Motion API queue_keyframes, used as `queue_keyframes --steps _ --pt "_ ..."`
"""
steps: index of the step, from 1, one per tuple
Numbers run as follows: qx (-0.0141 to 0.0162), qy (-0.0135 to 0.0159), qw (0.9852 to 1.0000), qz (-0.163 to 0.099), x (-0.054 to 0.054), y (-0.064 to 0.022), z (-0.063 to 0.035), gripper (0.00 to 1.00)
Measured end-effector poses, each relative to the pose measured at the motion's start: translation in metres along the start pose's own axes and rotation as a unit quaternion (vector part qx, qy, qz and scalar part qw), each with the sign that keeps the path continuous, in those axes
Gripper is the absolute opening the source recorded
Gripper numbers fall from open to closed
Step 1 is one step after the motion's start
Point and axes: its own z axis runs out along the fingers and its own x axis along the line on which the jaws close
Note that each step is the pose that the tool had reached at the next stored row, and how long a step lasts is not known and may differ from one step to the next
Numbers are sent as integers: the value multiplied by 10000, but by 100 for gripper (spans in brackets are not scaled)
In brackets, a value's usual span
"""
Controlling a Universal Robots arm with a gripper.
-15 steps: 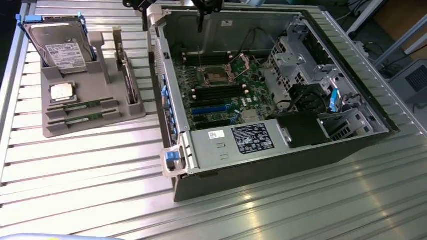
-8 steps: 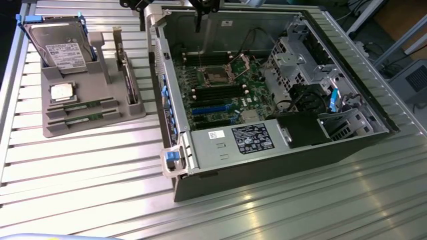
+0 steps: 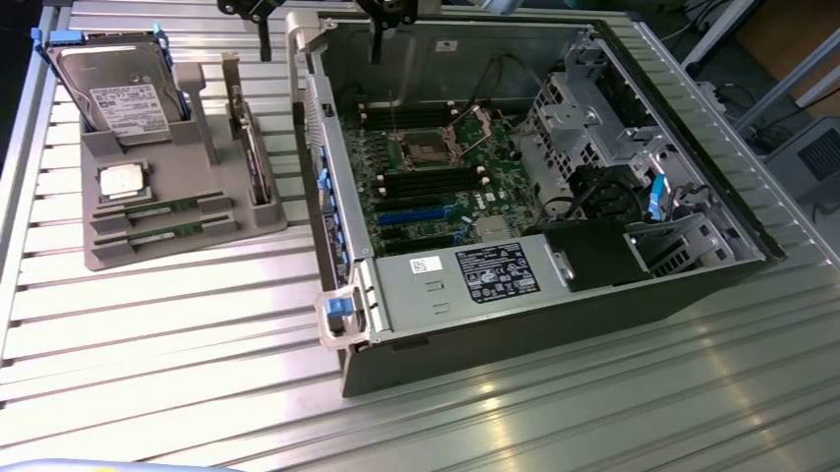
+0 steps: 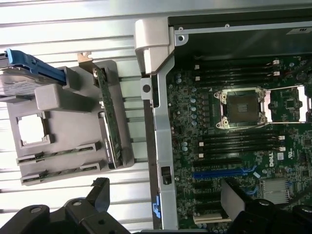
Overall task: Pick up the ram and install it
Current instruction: 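Reach for the ram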
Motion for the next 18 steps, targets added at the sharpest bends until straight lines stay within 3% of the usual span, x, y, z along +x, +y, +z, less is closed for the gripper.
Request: queue_keyframes --steps 9,11,12,14,16,18 --pt "0 0 10000 1 60 -5 -1 97" --pt "0 0 10000 1 73 -6 -1 84" --pt "0 0 10000 1 78 -7 -2 73" --pt "0 0 10000 1 84 -7 -2 60" --pt "0 0 10000 1 89 -8 -2 55" --pt "0 0 10000 1 102 -9 -2 36"
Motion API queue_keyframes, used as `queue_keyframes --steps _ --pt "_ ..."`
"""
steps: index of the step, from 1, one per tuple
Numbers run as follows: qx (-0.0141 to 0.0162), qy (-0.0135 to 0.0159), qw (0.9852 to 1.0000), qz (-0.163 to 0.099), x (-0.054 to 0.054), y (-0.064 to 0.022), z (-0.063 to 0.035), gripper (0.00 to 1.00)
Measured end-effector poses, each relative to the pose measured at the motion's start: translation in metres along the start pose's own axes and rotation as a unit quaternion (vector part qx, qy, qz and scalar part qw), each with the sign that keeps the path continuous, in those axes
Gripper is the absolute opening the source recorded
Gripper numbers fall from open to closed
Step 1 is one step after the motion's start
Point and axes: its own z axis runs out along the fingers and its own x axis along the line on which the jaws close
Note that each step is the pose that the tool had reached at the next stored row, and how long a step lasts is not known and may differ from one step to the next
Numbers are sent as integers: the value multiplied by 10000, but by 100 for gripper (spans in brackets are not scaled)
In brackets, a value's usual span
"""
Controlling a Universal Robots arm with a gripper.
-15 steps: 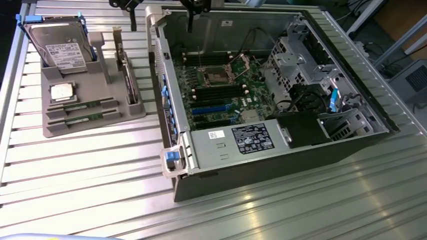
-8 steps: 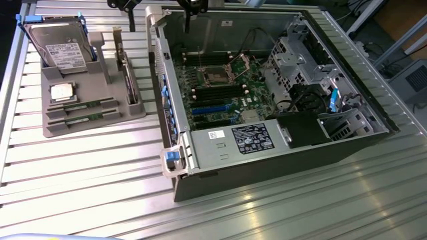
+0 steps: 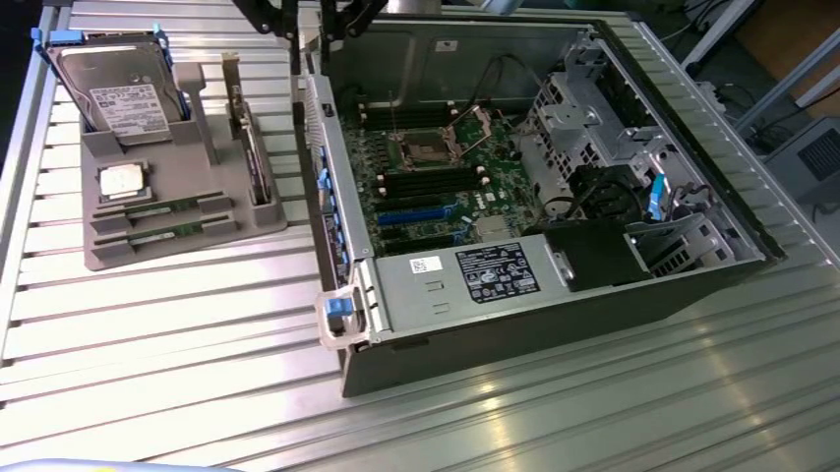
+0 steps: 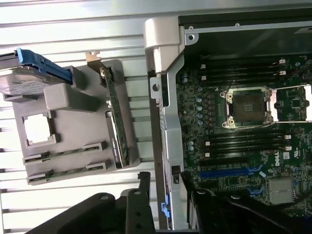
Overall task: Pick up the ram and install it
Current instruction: 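Reach for the ram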
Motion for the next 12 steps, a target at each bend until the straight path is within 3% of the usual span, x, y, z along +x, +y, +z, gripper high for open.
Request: queue_keyframes --steps 3,12 --pt "0 0 10000 0 29 -2 0 11" --pt "0 0 10000 0 75 -6 -1 11"
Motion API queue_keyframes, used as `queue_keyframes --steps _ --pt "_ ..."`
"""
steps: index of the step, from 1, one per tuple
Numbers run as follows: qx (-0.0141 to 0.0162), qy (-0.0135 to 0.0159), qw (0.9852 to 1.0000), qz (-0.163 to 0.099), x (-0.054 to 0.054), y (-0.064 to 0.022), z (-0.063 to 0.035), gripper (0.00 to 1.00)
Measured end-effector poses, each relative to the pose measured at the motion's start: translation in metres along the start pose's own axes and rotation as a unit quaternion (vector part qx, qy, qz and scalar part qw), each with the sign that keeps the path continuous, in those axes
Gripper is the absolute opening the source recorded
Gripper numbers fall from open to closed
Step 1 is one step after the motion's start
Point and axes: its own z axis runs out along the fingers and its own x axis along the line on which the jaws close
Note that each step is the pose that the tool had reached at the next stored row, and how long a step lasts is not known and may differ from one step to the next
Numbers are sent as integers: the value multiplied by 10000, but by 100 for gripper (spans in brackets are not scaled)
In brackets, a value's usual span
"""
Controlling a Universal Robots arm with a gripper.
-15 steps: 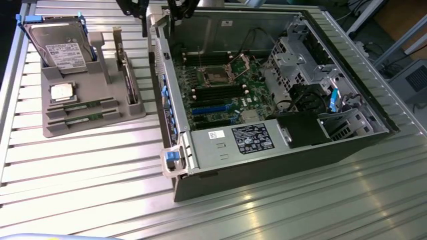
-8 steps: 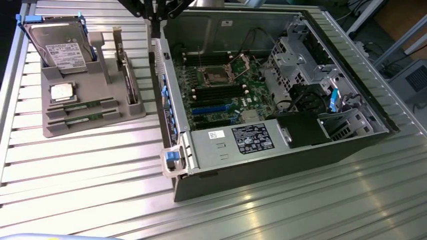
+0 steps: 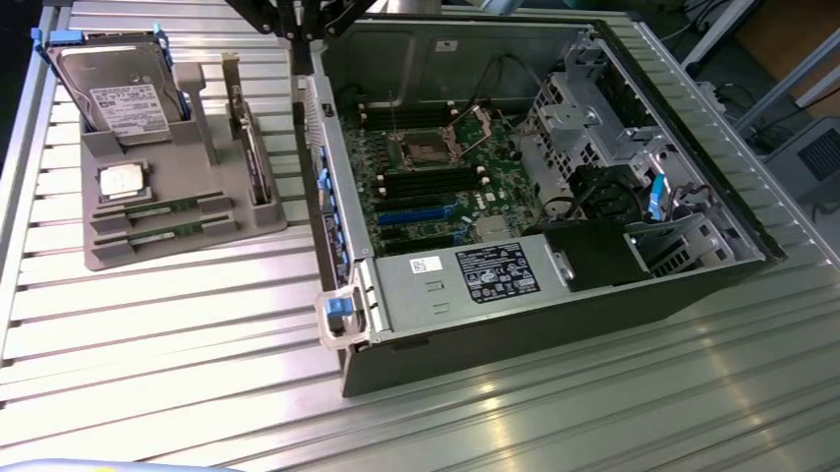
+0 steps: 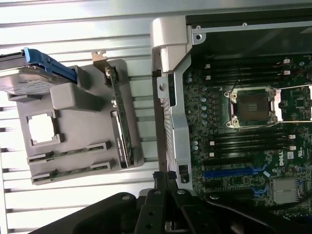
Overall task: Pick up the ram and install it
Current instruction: 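Reach for the ram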
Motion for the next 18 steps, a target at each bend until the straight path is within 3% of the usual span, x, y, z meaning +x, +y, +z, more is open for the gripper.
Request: queue_keyframes --steps 18 --pt "0 0 10000 0 189 -81 -8 11"
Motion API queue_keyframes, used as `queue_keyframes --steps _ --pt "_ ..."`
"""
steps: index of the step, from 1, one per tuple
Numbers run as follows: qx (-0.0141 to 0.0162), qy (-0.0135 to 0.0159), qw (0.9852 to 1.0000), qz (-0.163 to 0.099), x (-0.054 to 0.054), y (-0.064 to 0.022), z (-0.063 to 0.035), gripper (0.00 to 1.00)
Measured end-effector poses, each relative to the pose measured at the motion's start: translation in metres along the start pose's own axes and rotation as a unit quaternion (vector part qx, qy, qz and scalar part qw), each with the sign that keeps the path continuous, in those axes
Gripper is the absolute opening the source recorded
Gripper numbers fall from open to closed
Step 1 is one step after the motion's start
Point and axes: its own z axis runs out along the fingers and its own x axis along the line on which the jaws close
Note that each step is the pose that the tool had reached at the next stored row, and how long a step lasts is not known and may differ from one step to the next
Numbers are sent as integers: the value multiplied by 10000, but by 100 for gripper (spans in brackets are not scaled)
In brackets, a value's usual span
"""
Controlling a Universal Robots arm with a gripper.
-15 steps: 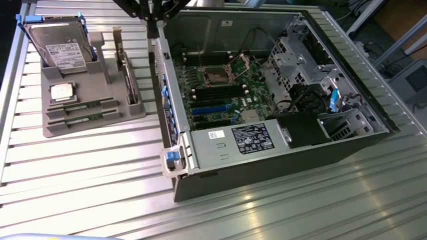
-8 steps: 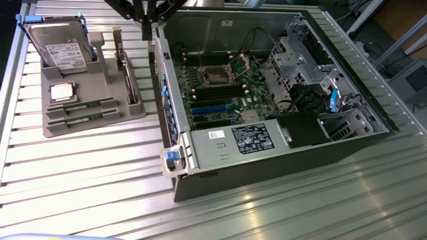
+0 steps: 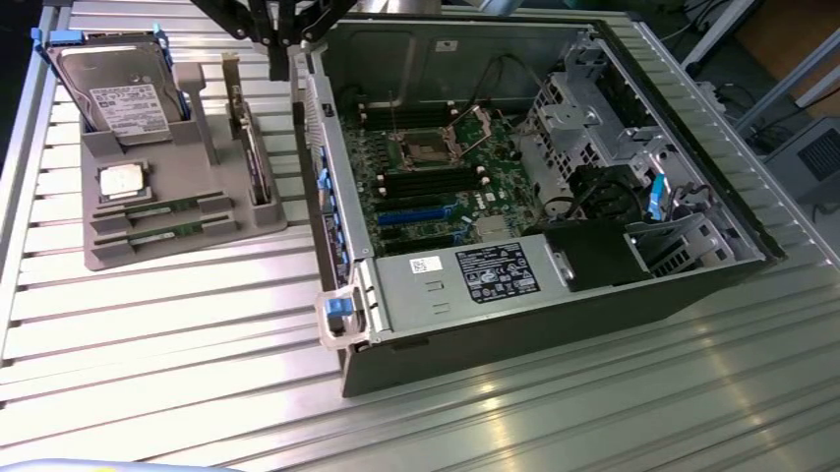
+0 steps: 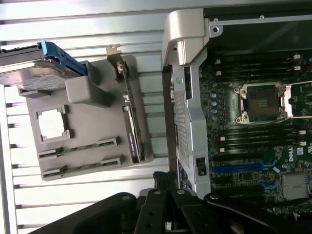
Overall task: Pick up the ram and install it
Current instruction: 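Reach for the ram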
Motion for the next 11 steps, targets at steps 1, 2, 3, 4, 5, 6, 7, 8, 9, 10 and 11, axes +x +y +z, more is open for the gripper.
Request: queue_keyframes --steps 1,2,3,4,5,6,7,8,9,10,11 --pt "0 0 10000 0 6 -1 0 11" --pt "0 0 10000 0 11 -2 0 11" --pt "0 0 10000 0 19 -3 -1 11" --pt "0 0 10000 0 27 -5 -1 11" --pt "0 0 10000 0 40 -7 -1 11" --pt "0 0 10000 0 49 -9 -2 11" --pt "0 0 10000 0 62 -11 -2 11" --pt "0 0 10000 0 72 -13 -3 11" --pt "0 0 10000 0 78 -14 -2 11" --pt "0 0 10000 0 83 -14 -3 11" --pt "0 0 10000 0 97 -17 -3 11"
